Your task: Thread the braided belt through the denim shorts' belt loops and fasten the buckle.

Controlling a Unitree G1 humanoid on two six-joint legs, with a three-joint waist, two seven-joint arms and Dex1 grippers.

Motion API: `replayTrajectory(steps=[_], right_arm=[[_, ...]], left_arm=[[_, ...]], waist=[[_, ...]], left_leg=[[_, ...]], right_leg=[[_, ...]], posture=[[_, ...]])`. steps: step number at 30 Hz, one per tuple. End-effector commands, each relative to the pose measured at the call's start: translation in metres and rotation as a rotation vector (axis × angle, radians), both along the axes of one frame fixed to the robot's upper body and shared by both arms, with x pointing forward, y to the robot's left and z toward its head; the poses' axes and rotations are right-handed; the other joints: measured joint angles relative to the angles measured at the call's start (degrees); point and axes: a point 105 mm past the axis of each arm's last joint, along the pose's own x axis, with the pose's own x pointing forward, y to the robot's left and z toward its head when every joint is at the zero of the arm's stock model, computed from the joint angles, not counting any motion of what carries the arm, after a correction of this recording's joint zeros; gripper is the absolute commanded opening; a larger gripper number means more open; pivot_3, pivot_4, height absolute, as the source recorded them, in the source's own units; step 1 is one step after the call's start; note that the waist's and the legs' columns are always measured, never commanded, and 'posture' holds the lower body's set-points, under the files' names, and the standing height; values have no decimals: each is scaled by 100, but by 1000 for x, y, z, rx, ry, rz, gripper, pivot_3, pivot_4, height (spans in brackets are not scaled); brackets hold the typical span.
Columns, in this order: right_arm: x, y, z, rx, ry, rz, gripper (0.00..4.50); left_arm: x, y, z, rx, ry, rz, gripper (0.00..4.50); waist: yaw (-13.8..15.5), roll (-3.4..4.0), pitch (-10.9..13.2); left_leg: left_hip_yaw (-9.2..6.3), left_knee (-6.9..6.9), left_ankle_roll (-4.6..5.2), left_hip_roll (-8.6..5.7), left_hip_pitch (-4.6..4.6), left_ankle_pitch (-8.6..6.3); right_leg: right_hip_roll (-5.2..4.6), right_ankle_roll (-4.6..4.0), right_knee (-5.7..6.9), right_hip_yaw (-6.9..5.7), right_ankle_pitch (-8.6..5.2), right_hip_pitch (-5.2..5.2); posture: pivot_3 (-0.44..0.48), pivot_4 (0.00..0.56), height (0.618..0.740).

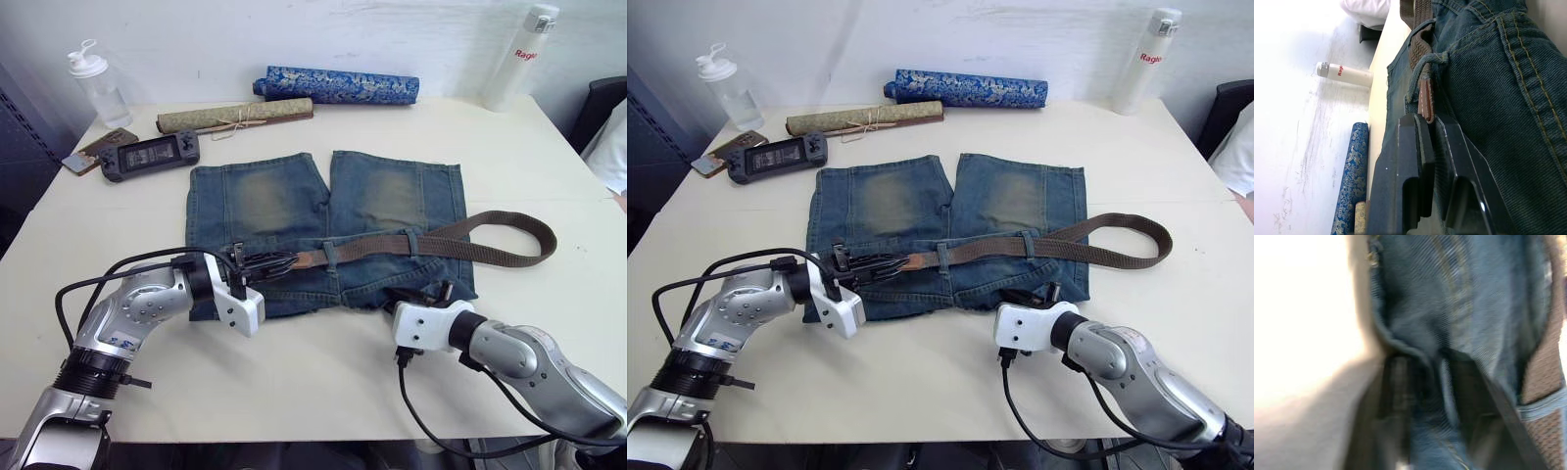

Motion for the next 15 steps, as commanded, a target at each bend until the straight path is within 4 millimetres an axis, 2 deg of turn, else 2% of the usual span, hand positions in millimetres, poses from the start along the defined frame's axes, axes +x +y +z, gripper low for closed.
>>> replayTrajectory(steps=[1,5,10,12,15], right_arm=[[21,-60,-9,-96,24,-247,44],[35,-112,6,-180,-37,-382,44],[41,-145,19,-233,-76,-447,44],[43,-152,22,-258,-86,-450,44],[44,-147,24,-229,-87,-424,44]], left_arm=[[-4,2,11,-20,-30,-6,0],[-5,2,9,-14,-28,0,0],[-4,2,9,-15,-30,5,0],[-3,2,9,-15,-31,6,0],[-3,2,9,-16,-33,6,0]], waist=[[35,0,0],[143,1,0],[249,2,1],[239,7,3],[219,9,4]], left_leg=[[0,1,0,0,-1,0],[-5,6,0,-1,-10,0],[-5,12,0,-6,-21,0],[-5,12,0,-6,-27,0],[-3,12,0,-5,-28,0]], right_leg=[[0,0,0,0,0,0],[-4,0,0,1,0,0],[-11,2,0,1,1,-5],[-9,1,3,0,0,-13],[-7,1,5,0,0,-16]], posture=[[0,150,637],[0,150,637],[0,150,637],[0,150,637],[0,150,637]])
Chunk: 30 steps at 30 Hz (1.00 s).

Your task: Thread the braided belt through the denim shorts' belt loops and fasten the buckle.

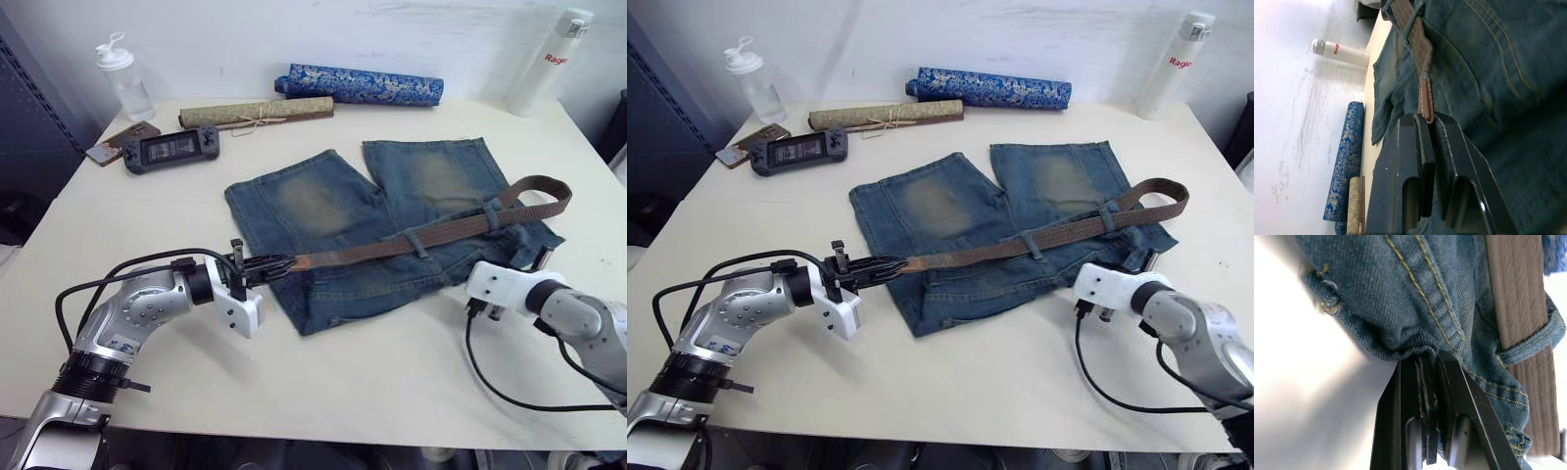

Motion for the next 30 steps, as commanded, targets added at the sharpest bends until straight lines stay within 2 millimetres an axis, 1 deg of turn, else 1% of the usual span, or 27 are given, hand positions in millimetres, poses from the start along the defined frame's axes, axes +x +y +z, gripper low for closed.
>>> replayTrajectory(steps=[1,5,7,8,9,10,12,13,15,16,17,18,19,21,22,23,24,26,27,28,29,30], right_arm=[[2,-10,5,10,2,-32,44],[2,4,8,113,-11,-21,44],[3,7,18,156,-58,-27,44],[3,8,22,209,-68,-36,44],[0,11,25,293,-52,-43,812],[-3,14,29,369,-33,-48,1068],[-5,16,48,567,-37,-84,1910],[-8,19,55,666,-6,-88,2318],[-20,39,69,870,108,-38,3234],[-26,50,76,974,179,-3,3610],[-31,58,80,1036,228,19,3610],[-37,70,80,1156,342,33,3610],[-48,87,77,1244,486,89,3610],[-66,114,75,1354,683,185,3610],[-69,124,73,1407,729,225,3610],[-70,130,73,1443,751,245,3610],[-67,141,65,1539,805,248,3610],[-67,156,52,1644,886,230,3610],[-68,165,52,1709,910,229,3610],[-68,169,53,1768,929,206,3610],[-60,175,54,1931,936,127,3610],[-52,180,51,2046,954,30,3610]], left_arm=[[-2,-1,14,-17,-53,-6,0],[-1,-2,15,-20,-57,-8,0],[-2,-2,15,-21,-57,-10,0],[-2,-2,15,-21,-56,-11,0],[-2,-2,15,-22,-57,-11,0],[-3,-2,14,-22,-57,-12,0],[-3,-3,14,-22,-58,-12,0],[-3,-3,14,-22,-59,-13,0],[-3,-3,14,-23,-62,-15,0],[-3,-3,15,-23,-64,-15,0],[-3,-3,15,-24,-66,-16,0],[-3,-3,15,-24,-69,-16,0],[-3,-4,16,-25,-73,-17,0],[-3,-4,16,-26,-79,-20,0],[-3,-4,17,-26,-81,-20,0],[-3,-5,17,-26,-83,-21,0],[-3,-5,17,-26,-89,-22,0],[-3,-5,19,-29,-98,-24,0],[-3,-6,20,-30,-103,-25,0],[-3,-6,21,-31,-105,-25,0],[-4,-7,22,-32,-111,-28,0],[-4,-7,23,-34,-115,-30,0]], waist=[[-16,3,1],[-46,3,2],[-58,3,2],[-70,4,2],[-84,6,4],[-110,9,6],[-143,14,9],[-159,15,10],[-186,23,14],[-195,29,18],[-217,32,19],[-223,31,19],[-220,24,16],[-185,21,16],[-171,18,14],[-157,18,14],[-152,23,17],[-156,22,15],[-158,23,16],[-153,25,17],[-153,29,19],[-156,29,19]], left_leg=[[0,0,0,0,0,0],[0,0,0,1,0,0],[0,0,0,1,0,0],[-1,0,0,1,0,0],[-1,-1,0,1,0,0],[-1,-1,0,2,0,0],[-3,-1,0,2,-1,0],[-5,-1,0,3,-1,0],[-6,-1,0,3,0,0],[-7,-1,0,4,0,0],[-8,-3,0,7,2,0],[-10,-4,1,10,4,0],[-14,-7,1,13,6,0],[-25,-10,1,17,8,0],[-30,-12,1,16,8,0],[-33,-14,0,17,8,0],[-34,-15,0,17,8,0],[-37,-17,-2,17,11,1],[-37,-15,-2,17,12,1],[-39,-15,-2,17,10,1],[-35,-7,-2,10,0,1],[-30,-5,-1,4,-6,1]], right_leg=[[0,0,1,0,0,0],[6,0,1,0,0,-1],[7,-1,2,0,-1,-2],[8,-1,2,0,-1,-2],[8,-1,4,0,-1,-3],[7,-1,4,1,-1,-4],[7,-1,5,1,-1,-5],[8,-1,4,1,-1,-5],[11,-2,5,3,0,-7],[11,-2,5,4,0,-7],[11,-3,5,4,-1,-8],[16,-5,5,4,-2,-9],[19,-8,4,3,-2,-8],[23,-12,1,-3,-2,-4],[22,-13,-2,-3,-2,-4],[22,-14,-6,-4,-1,-2],[20,-14,-6,-2,-1,-3],[7,-10,-6,9,1,-4],[6,-11,-4,12,1,-3],[6,-10,-4,15,2,-7],[-8,-11,9,22,1,-16],[-19,-11,9,25,1,-22]], posture=[[0,150,637],[0,150,637],[0,150,637],[0,150,637],[0,150,637],[0,150,637],[0,150,637],[0,150,637],[0,150,637],[0,150,637],[0,150,637],[0,150,637],[0,150,637],[0,150,637],[0,150,637],[0,150,637],[0,150,637],[0,150,637],[0,150,637],[0,150,637],[0,150,637],[0,150,637]])
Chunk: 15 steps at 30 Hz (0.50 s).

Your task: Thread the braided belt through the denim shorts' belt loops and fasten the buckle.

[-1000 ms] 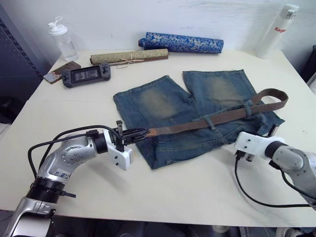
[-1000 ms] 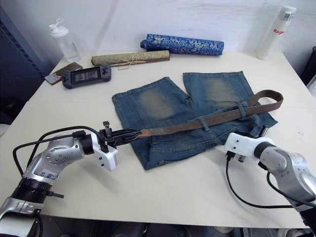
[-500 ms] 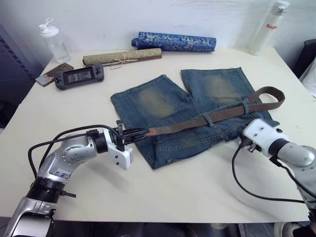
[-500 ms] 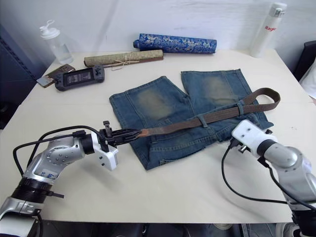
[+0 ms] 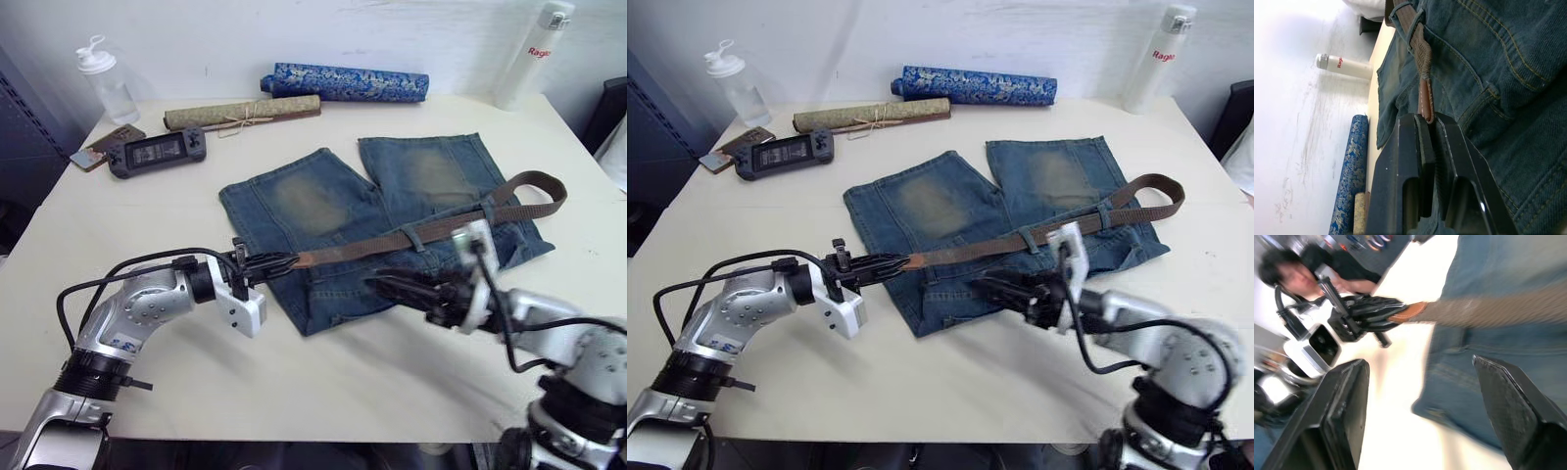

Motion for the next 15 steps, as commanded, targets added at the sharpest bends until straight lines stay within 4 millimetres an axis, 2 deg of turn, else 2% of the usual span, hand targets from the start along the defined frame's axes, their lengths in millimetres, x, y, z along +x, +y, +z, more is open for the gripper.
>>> replayTrajectory(steps=[1,4,7,15], right_arm=[[23,19,13,297,233,-200,3610],[37,39,13,417,399,-317,3610],[44,45,21,511,502,-391,3610],[51,41,18,515,577,-463,3610]], left_arm=[[-4,-2,15,-25,-67,-17,0],[-4,-2,16,-25,-72,-16,0],[-5,-1,16,-24,-75,-15,0],[-6,2,16,-23,-76,-3,0]], waist=[[-19,-1,-1],[-175,3,-4],[-242,14,0],[-322,18,1]], left_leg=[[3,1,0,-1,-1,0],[12,8,2,4,4,0],[-6,2,2,10,6,-1],[-13,-3,3,3,13,-1]], right_leg=[[-3,1,-1,1,0,-2],[-5,7,5,3,4,-3],[23,-1,21,8,-1,-12],[51,-9,33,3,-5,-16]], posture=[[0,150,637],[0,150,637],[0,150,637],[0,150,637]])
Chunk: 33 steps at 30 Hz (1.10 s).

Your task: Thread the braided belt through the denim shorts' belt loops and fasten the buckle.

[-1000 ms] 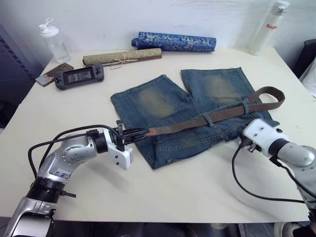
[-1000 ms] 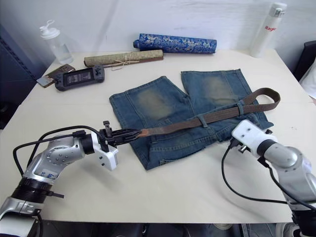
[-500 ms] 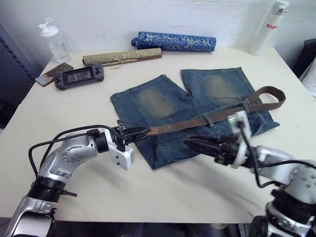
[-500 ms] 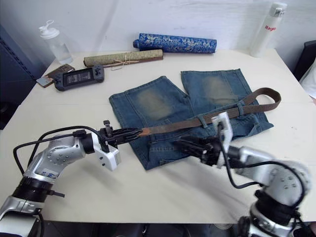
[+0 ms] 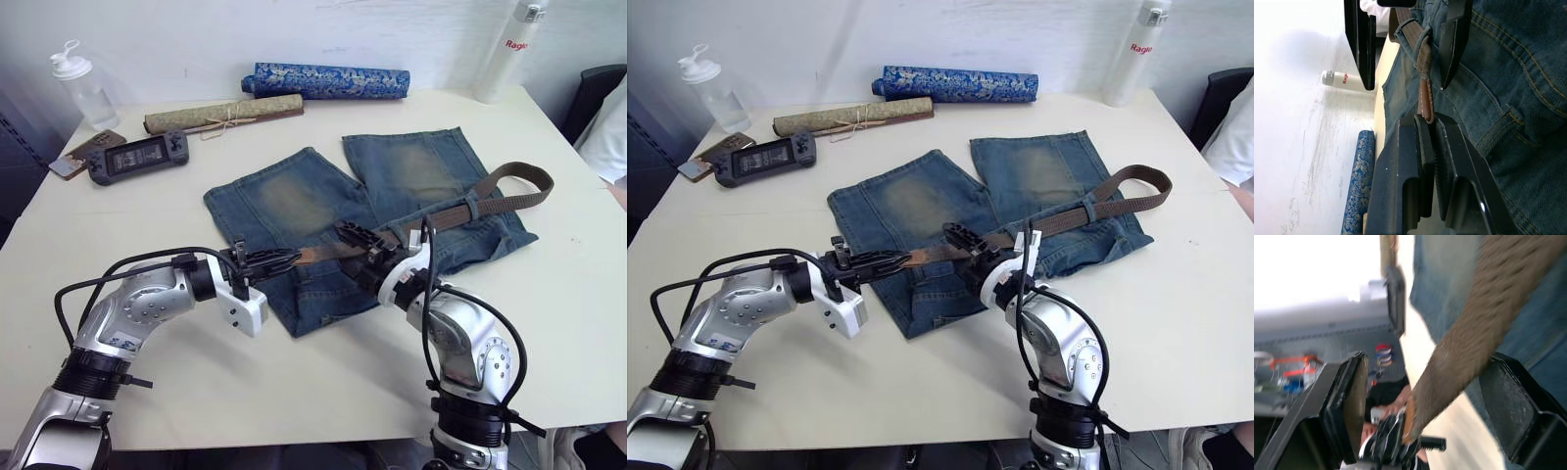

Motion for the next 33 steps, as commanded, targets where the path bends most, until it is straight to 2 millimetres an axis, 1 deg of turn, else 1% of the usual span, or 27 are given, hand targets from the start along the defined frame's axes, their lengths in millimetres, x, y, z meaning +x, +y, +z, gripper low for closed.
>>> replayTrajectory(steps=[1,3,5,6,9,11,12,13,16,17,18,19,20,21,24,26,28,30,33], right_arm=[[-4,-1,10,12,-33,2,3386],[-5,-1,9,4,-33,5,2817],[-6,-1,8,1,-31,5,1878],[-6,-1,8,-1,-34,7,1304],[-7,-1,9,1,-40,6,32],[-6,-1,9,-2,-43,6,32],[-6,-1,9,-6,-46,6,0],[-6,-2,9,-11,-50,7,0],[-5,-4,10,-33,-69,9,0],[-3,-7,12,-44,-91,6,0],[-1,-10,14,-59,-114,3,0],[1,-13,17,-88,-154,-1,0],[2,-14,20,-107,-181,-3,0],[3,-15,22,-130,-213,-2,0],[5,-19,23,-196,-270,-11,0],[7,-20,23,-241,-303,-16,0],[7,-19,22,-271,-328,-11,0],[7,-18,21,-283,-338,-8,0],[10,-14,18,-327,-359,-6,0]], left_arm=[[-4,3,12,-12,-57,-2,0],[-4,4,11,-7,-57,1,0],[-3,4,10,-1,-58,4,0],[-3,4,10,0,-58,4,0],[-3,4,9,-4,-54,6,0],[-4,3,12,-36,-47,3,0],[-4,3,13,-59,-25,6,866],[-3,4,14,-77,-3,10,1099],[-4,7,5,-99,134,36,2435],[-6,13,11,-209,226,58,2893],[-7,19,16,-308,314,73,2893],[-11,27,16,-406,458,88,2893],[-14,31,15,-458,559,92,2893],[-20,40,7,-459,657,108,2893],[-37,59,-6,-482,858,140,2893],[-43,65,-10,-515,945,151,2893],[-45,67,-12,-537,985,150,2893],[-46,66,-11,-556,1004,142,2893],[-43,66,-15,-602,1008,156,2893]], waist=[[-4,1,0],[-4,1,0],[-3,2,1],[-3,2,1],[-2,2,1],[-1,2,1],[-2,2,1],[-1,2,1],[-4,3,1],[-6,4,1],[-24,10,4],[-26,11,5],[-37,13,7],[-60,14,7],[-94,17,7],[-91,21,10],[-32,20,10],[23,20,10],[33,20,10]], left_leg=[[-1,-3,0,2,2,0],[-1,-4,0,5,3,0],[-1,-4,0,6,3,0],[0,-4,0,6,3,0],[0,-4,0,5,3,0],[0,-4,0,5,3,0],[0,-4,0,5,3,0],[0,-4,0,5,3,0],[0,-4,1,5,2,0],[0,-4,1,5,2,0],[0,-4,1,6,2,-1],[0,-4,1,7,2,-1],[-2,-4,2,7,2,-1],[-5,-7,2,10,1,-1],[-8,-19,3,12,5,-2],[-7,-22,4,14,5,-3],[-7,-17,5,13,3,-3],[-4,-10,5,12,3,-3],[-4,-9,5,13,4,-3]], right_leg=[[2,-3,3,-1,-2,-1],[5,-6,6,-1,-3,-5],[6,-6,6,-1,-4,-5],[6,-6,6,0,-4,-5],[6,-6,6,0,-4,-5],[5,-6,6,0,-4,-5],[5,-6,6,0,-4,-5],[6,-6,6,0,-4,-5],[5,-6,6,0,-4,-6],[5,-6,5,0,-4,-6],[5,-6,6,0,-4,-6],[5,-6,4,1,-4,-7],[4,-7,5,2,-4,-8],[6,-9,2,0,-6,-10],[8,-18,3,-4,-13,-12],[9,-24,4,-4,-15,-13],[7,-24,2,-5,-15,-10],[4,-22,1,-4,-14,-4],[2,-22,1,-3,-14,2]], posture=[[0,150,637],[0,150,637],[0,150,637],[0,150,637],[0,150,637],[0,150,637],[0,150,637],[0,150,637],[0,150,637],[0,150,637],[0,150,637],[0,150,637],[0,150,637],[0,150,637],[0,150,637],[0,150,637],[0,150,637],[0,150,637],[0,150,637]])
